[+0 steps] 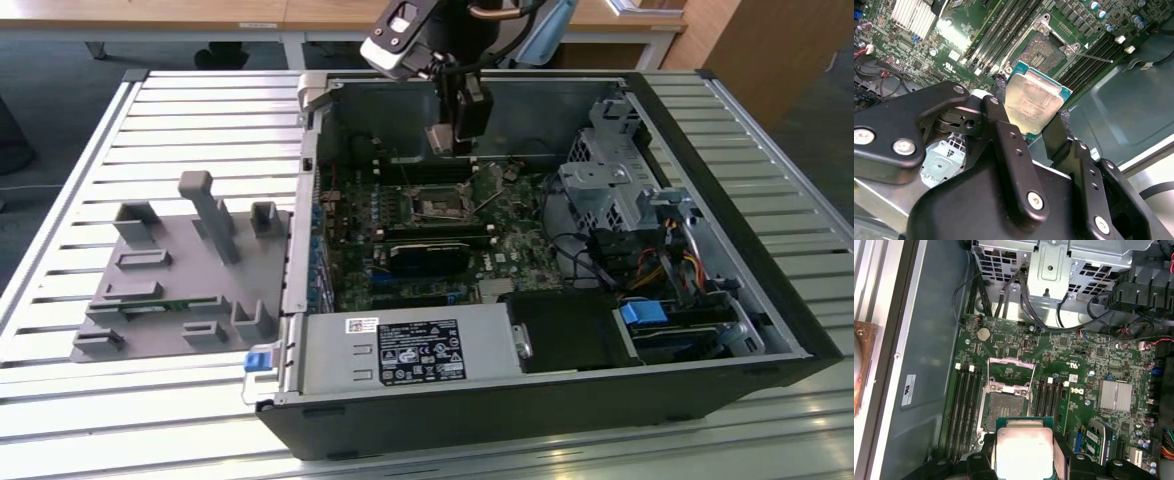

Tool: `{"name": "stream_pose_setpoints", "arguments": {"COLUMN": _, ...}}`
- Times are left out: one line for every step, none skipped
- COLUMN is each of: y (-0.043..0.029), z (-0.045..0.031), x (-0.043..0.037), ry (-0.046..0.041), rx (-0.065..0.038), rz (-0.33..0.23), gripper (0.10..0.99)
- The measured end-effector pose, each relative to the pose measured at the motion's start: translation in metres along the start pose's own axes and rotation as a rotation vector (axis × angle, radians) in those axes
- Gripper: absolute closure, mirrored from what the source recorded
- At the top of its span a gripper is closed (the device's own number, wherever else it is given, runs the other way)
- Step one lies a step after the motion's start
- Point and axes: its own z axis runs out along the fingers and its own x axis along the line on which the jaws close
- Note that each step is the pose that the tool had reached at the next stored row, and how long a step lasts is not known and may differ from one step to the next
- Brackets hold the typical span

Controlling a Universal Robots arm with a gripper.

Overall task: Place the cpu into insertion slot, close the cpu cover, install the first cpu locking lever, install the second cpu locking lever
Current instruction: 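Place the cpu into insertion slot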

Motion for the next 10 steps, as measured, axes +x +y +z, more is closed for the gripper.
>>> {"name": "stream_pose_setpoints", "arguments": {"y": 0.0, "z": 0.0002, "x": 0.0, "ry": 0.0, "rx": 0.0, "rz": 0.0, "gripper": 0.545}}
{"name": "stream_pose_setpoints", "arguments": {"y": 0.0, "z": 0.0003, "x": 0.0, "ry": -0.0001, "rx": 0.0, "rz": 0.001, "gripper": 0.545}}
{"name": "stream_pose_setpoints", "arguments": {"y": 0.0, "z": 0.0004, "x": 0.0, "ry": -0.0001, "rx": 0.0, "rz": 0.001, "gripper": 0.545}}
{"name": "stream_pose_setpoints", "arguments": {"y": -0.0001, "z": 0.0006, "x": 0.0, "ry": -0.0002, "rx": 0.0, "rz": 0.002, "gripper": 0.545}}
{"name": "stream_pose_setpoints", "arguments": {"y": -0.0002, "z": 0.002, "x": 0.0, "ry": -0.0005, "rx": 0.0, "rz": 0.006, "gripper": 0.545}}
{"name": "stream_pose_setpoints", "arguments": {"y": -0.0003, "z": 0.0036, "x": -0.0001, "ry": -0.0008, "rx": 0.0, "rz": 0.01, "gripper": 0.545}}
{"name": "stream_pose_setpoints", "arguments": {"y": -0.0003, "z": 0.0037, "x": -0.0001, "ry": -0.0008, "rx": 0.0, "rz": 0.01, "gripper": 0.545}}
{"name": "stream_pose_setpoints", "arguments": {"y": -0.0003, "z": 0.0039, "x": -0.0001, "ry": -0.0009, "rx": 0.0, "rz": 0.01, "gripper": 0.545}}
{"name": "stream_pose_setpoints", "arguments": {"y": -0.0003, "z": 0.0041, "x": -0.0001, "ry": -0.0009, "rx": 0.0, "rz": 0.011, "gripper": 0.545}}
{"name": "stream_pose_setpoints", "arguments": {"y": -0.0004, "z": 0.0042, "x": -0.0001, "ry": -0.0009, "rx": 0.0, "rz": 0.011, "gripper": 0.545}}
